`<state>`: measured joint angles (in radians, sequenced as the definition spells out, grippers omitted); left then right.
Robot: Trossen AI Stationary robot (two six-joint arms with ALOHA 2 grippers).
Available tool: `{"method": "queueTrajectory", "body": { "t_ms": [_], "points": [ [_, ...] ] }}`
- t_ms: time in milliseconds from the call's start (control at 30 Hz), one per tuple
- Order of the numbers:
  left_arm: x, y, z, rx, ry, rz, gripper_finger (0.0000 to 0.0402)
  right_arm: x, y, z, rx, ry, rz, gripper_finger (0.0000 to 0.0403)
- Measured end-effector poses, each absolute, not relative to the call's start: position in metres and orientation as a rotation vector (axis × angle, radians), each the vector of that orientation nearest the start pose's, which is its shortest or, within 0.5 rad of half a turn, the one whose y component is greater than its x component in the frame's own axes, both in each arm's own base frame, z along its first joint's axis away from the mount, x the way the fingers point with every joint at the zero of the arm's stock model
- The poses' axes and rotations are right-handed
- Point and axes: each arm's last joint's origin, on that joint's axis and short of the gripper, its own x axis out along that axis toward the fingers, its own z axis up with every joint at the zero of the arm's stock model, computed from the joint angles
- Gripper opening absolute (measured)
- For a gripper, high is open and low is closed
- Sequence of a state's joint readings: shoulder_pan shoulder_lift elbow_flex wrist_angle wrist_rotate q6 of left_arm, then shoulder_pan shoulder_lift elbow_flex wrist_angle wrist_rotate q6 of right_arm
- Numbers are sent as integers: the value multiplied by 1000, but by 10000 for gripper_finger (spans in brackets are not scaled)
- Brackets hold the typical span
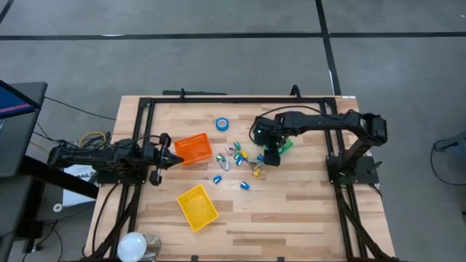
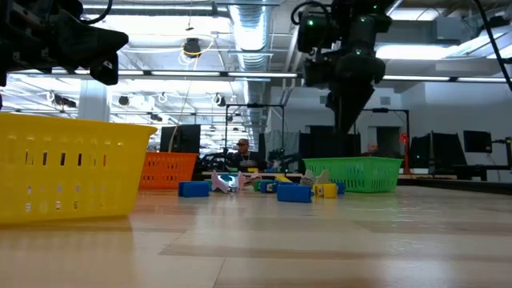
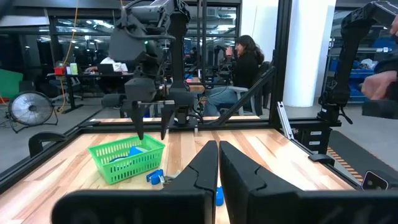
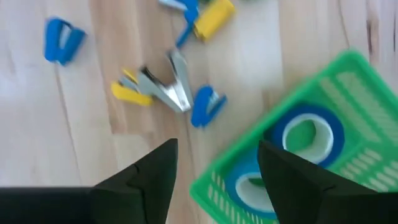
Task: Pick and place Stapler, Stapler remover, tape
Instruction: Put the gray staple remover into the orange basket
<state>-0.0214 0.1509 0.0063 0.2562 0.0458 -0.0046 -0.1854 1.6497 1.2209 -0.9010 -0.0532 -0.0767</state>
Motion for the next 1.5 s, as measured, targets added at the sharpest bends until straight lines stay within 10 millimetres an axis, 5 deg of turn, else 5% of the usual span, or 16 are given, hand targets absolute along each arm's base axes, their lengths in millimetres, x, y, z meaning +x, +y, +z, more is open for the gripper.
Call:
{"method": "queueTrajectory", "body": {
  "t_ms": [433,767,1233,1500],
  "points": [
    [106,-4,178,-3,-111,-67,8,326,-29,236,73,1169,-25,199],
    [106,-4,178,-3,-111,-67,8,329,-38,246,114,1127,-67,188],
    [106,-4,178,-3,-112,-67,8,324,-23,215,-69,1158,138,175],
    [106,-4,178,-3,-112,-67,8,324,-46,210,-143,1090,168,167]
  ]
}}
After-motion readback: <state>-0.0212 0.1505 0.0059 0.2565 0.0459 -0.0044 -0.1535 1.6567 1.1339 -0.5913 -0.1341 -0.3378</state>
